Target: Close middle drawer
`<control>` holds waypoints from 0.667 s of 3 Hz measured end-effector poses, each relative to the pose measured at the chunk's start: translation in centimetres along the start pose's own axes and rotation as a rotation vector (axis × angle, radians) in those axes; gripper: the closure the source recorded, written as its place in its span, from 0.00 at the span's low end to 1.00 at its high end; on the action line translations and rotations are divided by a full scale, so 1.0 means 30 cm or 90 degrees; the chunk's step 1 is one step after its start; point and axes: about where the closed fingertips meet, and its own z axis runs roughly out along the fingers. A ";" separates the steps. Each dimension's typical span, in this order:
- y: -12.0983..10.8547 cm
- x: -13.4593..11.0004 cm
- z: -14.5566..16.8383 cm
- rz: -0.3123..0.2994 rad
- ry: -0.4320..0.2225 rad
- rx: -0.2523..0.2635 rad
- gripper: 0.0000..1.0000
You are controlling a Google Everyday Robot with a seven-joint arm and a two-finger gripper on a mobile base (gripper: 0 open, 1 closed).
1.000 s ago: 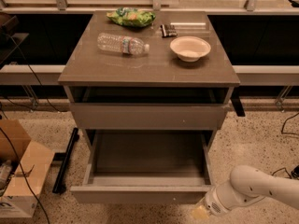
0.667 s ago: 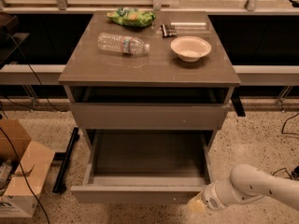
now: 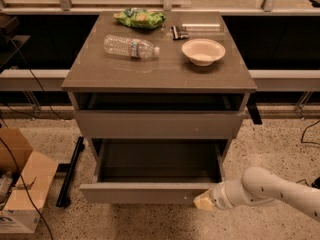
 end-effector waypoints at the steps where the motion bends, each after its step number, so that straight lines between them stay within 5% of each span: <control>1: -0.057 -0.075 0.018 -0.005 -0.034 0.007 1.00; 2: -0.057 -0.075 0.018 -0.005 -0.034 0.007 1.00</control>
Offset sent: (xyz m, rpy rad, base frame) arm 0.1159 0.0094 0.0148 0.0731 -0.1844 -0.0779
